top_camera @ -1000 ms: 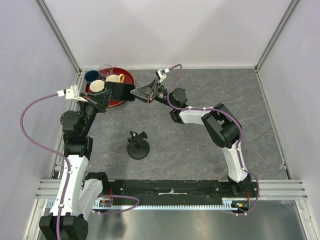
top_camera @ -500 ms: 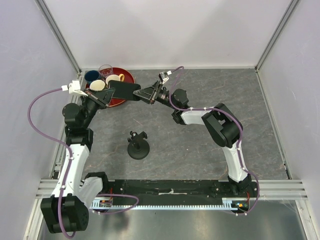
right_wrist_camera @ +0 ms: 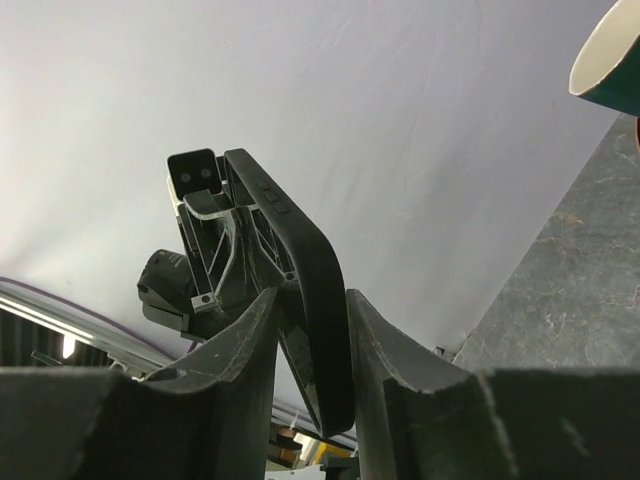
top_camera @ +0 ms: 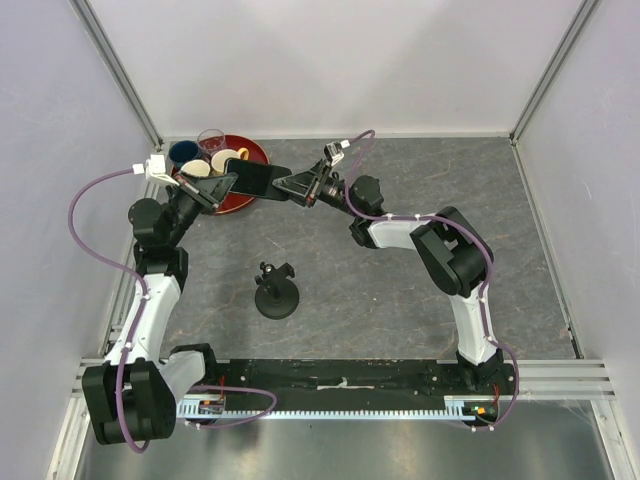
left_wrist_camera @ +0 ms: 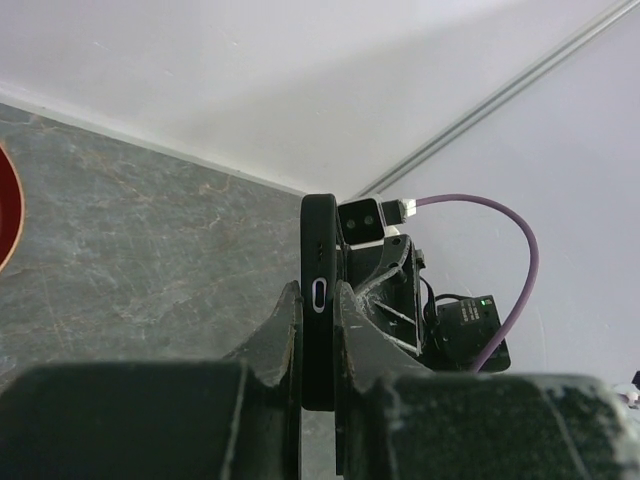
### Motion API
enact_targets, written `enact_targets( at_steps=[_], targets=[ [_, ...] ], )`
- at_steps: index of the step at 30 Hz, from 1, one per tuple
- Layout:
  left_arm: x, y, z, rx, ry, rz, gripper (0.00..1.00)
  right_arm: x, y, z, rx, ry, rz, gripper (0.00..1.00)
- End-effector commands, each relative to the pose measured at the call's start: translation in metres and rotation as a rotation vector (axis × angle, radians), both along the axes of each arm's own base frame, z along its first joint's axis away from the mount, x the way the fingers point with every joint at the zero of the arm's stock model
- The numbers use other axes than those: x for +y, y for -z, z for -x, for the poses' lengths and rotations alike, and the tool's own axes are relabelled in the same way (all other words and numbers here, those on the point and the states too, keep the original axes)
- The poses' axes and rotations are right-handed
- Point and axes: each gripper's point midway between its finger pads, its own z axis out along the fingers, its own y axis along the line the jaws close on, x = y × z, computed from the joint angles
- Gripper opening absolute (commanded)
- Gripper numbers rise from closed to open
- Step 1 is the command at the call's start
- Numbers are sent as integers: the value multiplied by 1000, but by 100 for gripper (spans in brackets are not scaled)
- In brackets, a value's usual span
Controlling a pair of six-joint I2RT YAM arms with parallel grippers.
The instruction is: Place the phone on the phone stand
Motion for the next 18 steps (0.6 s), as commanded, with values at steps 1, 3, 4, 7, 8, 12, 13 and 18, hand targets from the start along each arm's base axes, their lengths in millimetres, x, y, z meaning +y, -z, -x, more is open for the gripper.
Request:
enact_targets(
  at_steps=[1,3,4,7,8,12,13,18],
  targets=[
    [-13,-4,7,-24,86,-2,2,-51,-145,83,-474,-49,-406,40],
    [-14,-1,6,-18,94,4,2,-53,-146,85,-475,-57,-420,40],
    [-15,-1,7,-15,102,11,2,-54,-148,85,-478,-56,-426,40],
    [-17,1,6,-8,117,17,2,-55,-150,87,-473,-63,-433,39],
    [-17,1,6,-8,118,16,2,-56,-151,88,-472,-64,-433,37],
    [-19,3,6,2,134,18,2,-61,-156,91,-489,-62,-434,7],
    [-18,4,6,9,134,18,6,-64,-160,92,-497,-59,-437,2],
    [-16,11,4,46,128,23,51,-76,-161,84,-504,-31,-425,0]
  ],
)
